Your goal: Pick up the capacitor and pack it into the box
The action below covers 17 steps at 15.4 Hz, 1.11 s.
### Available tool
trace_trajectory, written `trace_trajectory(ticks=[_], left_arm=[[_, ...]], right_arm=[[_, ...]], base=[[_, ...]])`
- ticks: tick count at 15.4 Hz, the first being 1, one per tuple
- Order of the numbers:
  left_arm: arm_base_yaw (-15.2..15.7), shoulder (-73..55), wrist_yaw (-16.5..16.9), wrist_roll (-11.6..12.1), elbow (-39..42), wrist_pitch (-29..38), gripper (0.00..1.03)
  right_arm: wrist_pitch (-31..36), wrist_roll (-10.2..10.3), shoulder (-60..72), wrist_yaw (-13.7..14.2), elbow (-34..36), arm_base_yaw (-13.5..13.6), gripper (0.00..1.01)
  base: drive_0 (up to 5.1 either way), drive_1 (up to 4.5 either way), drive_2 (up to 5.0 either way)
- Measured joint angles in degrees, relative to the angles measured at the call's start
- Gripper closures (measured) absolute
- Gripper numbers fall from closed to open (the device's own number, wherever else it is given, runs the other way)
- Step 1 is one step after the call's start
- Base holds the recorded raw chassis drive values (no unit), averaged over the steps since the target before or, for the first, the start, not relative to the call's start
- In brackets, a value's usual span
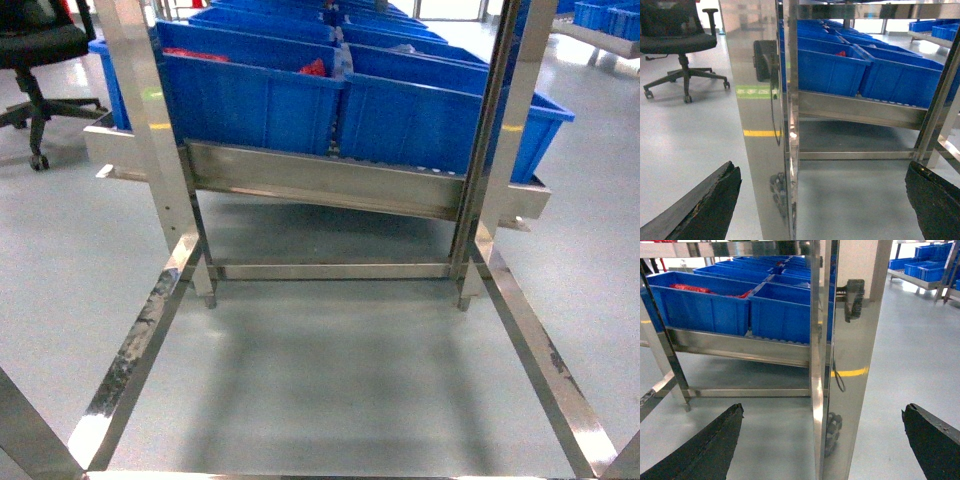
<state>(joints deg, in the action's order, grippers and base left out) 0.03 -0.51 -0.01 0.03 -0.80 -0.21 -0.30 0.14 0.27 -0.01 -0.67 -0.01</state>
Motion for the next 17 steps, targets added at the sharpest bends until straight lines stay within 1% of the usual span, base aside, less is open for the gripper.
trace_trajectory(ticks=[17], left_arm=[[0.0, 0.0, 0.0, 0.0, 0.0, 0.0, 0.05]], right_arm=[[0.0, 0.0, 0.0, 0.0, 0.0, 0.0, 0.03]], base=[[0.0, 0.0, 0.0]])
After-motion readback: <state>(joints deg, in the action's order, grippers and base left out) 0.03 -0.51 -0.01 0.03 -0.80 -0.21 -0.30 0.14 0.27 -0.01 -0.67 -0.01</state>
